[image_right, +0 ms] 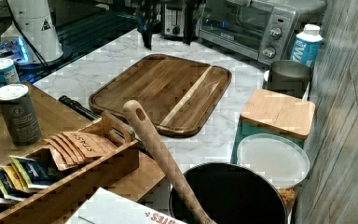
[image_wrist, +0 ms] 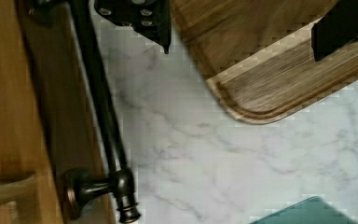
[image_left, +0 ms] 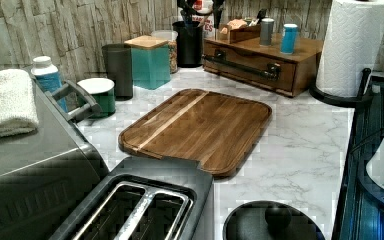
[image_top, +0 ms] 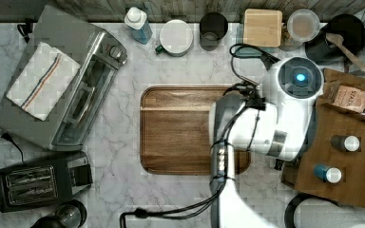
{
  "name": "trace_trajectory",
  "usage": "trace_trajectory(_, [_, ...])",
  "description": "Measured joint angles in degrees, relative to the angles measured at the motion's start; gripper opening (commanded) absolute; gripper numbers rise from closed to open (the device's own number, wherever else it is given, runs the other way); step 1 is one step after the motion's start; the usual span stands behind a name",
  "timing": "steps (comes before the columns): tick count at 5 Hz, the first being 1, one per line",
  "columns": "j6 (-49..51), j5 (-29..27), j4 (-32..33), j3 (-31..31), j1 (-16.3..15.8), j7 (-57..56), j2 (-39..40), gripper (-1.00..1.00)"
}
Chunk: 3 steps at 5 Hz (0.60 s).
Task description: Open the drawer.
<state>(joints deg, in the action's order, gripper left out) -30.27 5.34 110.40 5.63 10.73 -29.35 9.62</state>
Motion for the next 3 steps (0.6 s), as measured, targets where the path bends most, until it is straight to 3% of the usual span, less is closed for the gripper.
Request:
trace_trajectory(1, [-1.09, 0.22, 0.00, 0.11, 3.13, -4.78, 2.87, 1.00])
trace_trajectory(2, [-3.02, 5.19, 0.28, 1.72, 3.82, -7.16, 5.39, 1.00])
trace_trajectory(3, [-3.75, 5.90, 0.84, 2.17, 4.15, -7.16, 6.38, 1.00])
